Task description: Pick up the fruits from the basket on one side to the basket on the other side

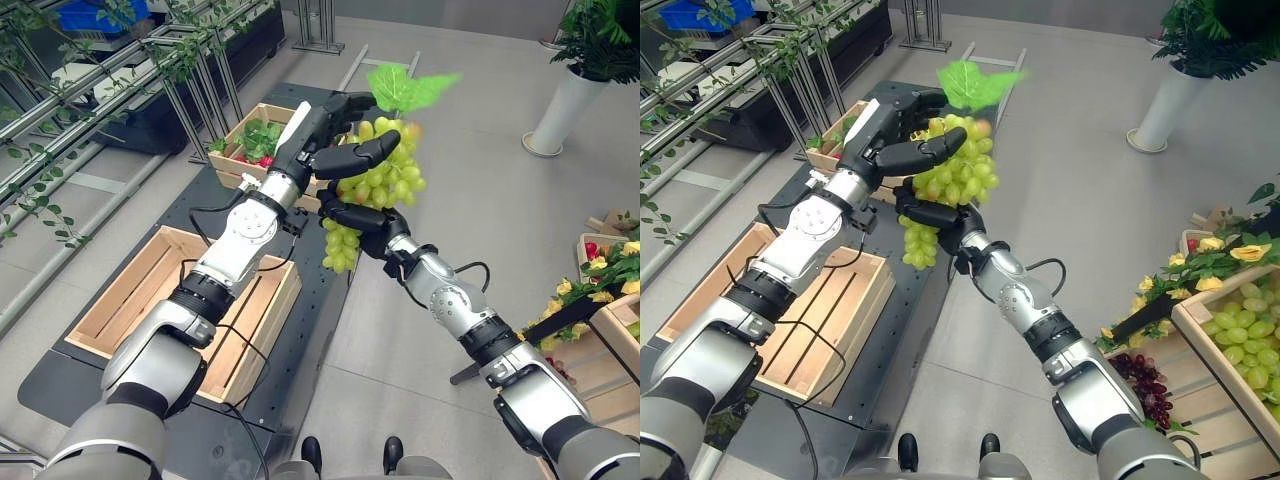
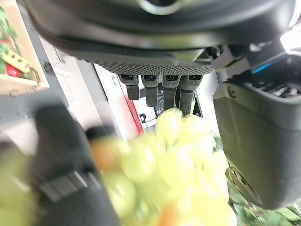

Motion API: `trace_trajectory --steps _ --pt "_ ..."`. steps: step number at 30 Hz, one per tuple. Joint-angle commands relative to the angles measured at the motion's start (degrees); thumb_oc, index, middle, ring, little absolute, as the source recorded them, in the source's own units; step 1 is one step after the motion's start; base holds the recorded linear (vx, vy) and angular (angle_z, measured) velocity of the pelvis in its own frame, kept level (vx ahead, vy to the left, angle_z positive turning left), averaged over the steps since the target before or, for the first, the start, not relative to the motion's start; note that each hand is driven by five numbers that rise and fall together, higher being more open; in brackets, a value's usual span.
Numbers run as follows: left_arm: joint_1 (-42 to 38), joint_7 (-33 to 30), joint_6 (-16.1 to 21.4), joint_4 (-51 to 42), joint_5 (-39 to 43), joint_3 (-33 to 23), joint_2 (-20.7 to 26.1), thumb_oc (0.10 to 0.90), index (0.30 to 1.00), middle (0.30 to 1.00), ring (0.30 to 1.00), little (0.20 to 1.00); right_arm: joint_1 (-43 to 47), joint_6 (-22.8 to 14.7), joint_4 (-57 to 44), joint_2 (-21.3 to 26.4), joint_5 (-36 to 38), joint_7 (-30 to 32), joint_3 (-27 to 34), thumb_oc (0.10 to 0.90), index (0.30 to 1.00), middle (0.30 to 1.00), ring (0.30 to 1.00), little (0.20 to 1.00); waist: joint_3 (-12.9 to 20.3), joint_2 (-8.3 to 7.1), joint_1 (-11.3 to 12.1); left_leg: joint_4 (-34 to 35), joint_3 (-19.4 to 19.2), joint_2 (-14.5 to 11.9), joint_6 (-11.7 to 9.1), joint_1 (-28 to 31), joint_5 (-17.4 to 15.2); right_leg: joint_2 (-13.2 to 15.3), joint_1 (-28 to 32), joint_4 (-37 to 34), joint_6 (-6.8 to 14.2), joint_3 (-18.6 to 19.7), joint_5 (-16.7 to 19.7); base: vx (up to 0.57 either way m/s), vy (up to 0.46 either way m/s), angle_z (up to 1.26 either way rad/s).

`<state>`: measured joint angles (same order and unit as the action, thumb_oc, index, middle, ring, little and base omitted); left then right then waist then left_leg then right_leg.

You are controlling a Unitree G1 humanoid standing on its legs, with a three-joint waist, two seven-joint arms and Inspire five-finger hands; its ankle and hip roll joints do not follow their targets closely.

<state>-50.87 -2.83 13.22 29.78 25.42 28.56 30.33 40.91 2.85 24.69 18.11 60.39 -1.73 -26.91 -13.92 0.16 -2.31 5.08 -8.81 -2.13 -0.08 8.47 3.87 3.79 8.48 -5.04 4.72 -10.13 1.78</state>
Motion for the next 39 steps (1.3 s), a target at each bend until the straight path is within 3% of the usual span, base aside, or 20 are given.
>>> trace_trajectory --steps 1,8,16,22,25,27,31,34,36,39 --pt "-0.5 -4.6 4.6 7.0 -1.8 -4.8 1.7 0.8 0.9 0.9 0.9 0.9 0.9 -10.0 -0.8 -1.3 -5.2 -2.5 5.8 0.4 0.3 0.3 0.3 0.3 10.8 1.03 -0.2 -0.1 -0.1 1.5 -0.9 1.4 -8.9 -1.3 1.0 0.0 -1.5 -0.3 -4.5 -0.01 0.018 -0.03" --pt "4.2 -10.6 6.7 8.4 -2.7 -10.2 3.2 0.8 0.9 0.9 0.9 0.9 -5.7 -11.6 -3.3 2.6 -12.8 -2.1 8.3 0.4 0.3 0.3 0.3 0.3 10.5 0.71 -1.5 -0.1 -1.1 1.3 -0.8 1.8 -9.1 -1.4 0.8 0.0 -1.3 1.2 -4.3 0.01 0.014 -0.05" --pt "9.8 -18.6 7.8 8.8 -3.9 -16.4 2.4 0.8 0.9 0.9 0.9 0.9 -12.8 -9.4 -9.6 5.4 -17.5 -7.1 10.6 0.4 0.3 0.3 0.3 0.3 9.6 0.04 -3.6 -0.1 -2.6 1.1 -0.5 2.4 -9.4 -1.5 0.6 0.0 -1.1 2.9 -4.0 0.0 0.013 -0.16" --pt "18.0 -14.6 4.5 7.6 -6.5 -16.8 -1.2 0.8 0.9 0.9 0.9 0.9 -18.9 -6.2 -17.7 7.5 -16.9 -13.0 13.7 0.4 0.3 0.3 0.3 0.3 9.4 -0.92 -4.6 -0.1 -3.6 0.9 -0.2 2.8 -9.7 -1.8 0.3 0.0 -0.8 4.3 -3.8 0.01 -0.048 -0.12" --pt "23.7 -13.4 3.9 6.7 -5.3 -16.7 -4.8 0.8 0.9 0.9 0.9 0.9 -21.9 -2.1 -22.1 10.1 -18.4 -17.6 15.6 0.4 0.3 0.3 0.3 0.3 9.3 -1.79 -4.9 -0.1 -4.1 0.8 -0.1 3.0 -9.8 -2.1 0.0 0.0 -0.6 5.3 -3.7 0.0 -0.069 -0.22" --pt "27.0 -11.9 4.5 6.3 -0.8 -17.0 -7.3 0.8 0.9 0.9 0.9 0.9 -22.7 -0.1 -24.7 14.0 -19.4 -21.1 16.5 0.4 0.3 0.3 0.3 0.3 9.3 -2.68 -5.1 -0.1 -4.6 0.7 -0.1 3.1 -9.8 -2.5 -0.3 0.0 -0.7 6.0 -3.6 -0.01 -0.086 -0.23" --pt "31.0 -10.1 6.2 6.3 0.0 -17.6 -10.2 0.8 0.9 0.9 0.9 0.9 -22.3 1.7 -27.6 18.0 -20.0 -23.6 18.5 0.4 0.3 0.3 0.3 0.3 9.3 -3.68 -5.2 -0.5 -5.0 0.7 -0.1 3.1 -9.9 -3.1 -0.6 0.0 -0.9 7.3 -3.3 -0.01 -0.045 -0.07" --pt "34.0 -9.1 8.1 5.0 0.0 -17.4 -11.1 0.8 0.9 0.9 0.9 0.9 -20.3 2.6 -29.7 22.2 -19.3 -23.8 18.8 0.4 0.3 0.3 0.3 0.3 8.9 -4.87 -4.0 -7.5 0.4 2.4 0.3 0.6 -12.7 -2.9 -0.7 0.0 -1.0 11.0 -2.3 -0.03 0.025 -0.27" --pt "36.0 -10.6 9.1 3.5 1.1 -18.1 -11.1 0.8 0.9 0.9 0.9 0.9 -17.2 2.0 -29.1 23.4 -18.9 -25.2 17.2 0.4 0.3 0.3 0.3 0.3 8.0 -5.42 -2.5 -12.7 6.2 4.4 1.1 -1.5 -15.2 -2.7 -1.3 0.6 -1.2 14.8 -1.5 -0.08 0.135 -0.95" --pt "36.9 -9.7 8.1 1.8 2.4 -18.8 -11.1 0.8 0.9 0.9 0.9 0.9 -15.9 1.3 -28.8 23.4 -20.0 -24.2 16.3 0.4 0.3 0.3 0.3 0.3 7.4 -4.77 -1.8 -10.8 7.2 5.1 1.9 -1.7 -14.5 -2.6 -2.2 1.0 -0.8 16.0 -0.9 -0.13 0.259 -1.07"
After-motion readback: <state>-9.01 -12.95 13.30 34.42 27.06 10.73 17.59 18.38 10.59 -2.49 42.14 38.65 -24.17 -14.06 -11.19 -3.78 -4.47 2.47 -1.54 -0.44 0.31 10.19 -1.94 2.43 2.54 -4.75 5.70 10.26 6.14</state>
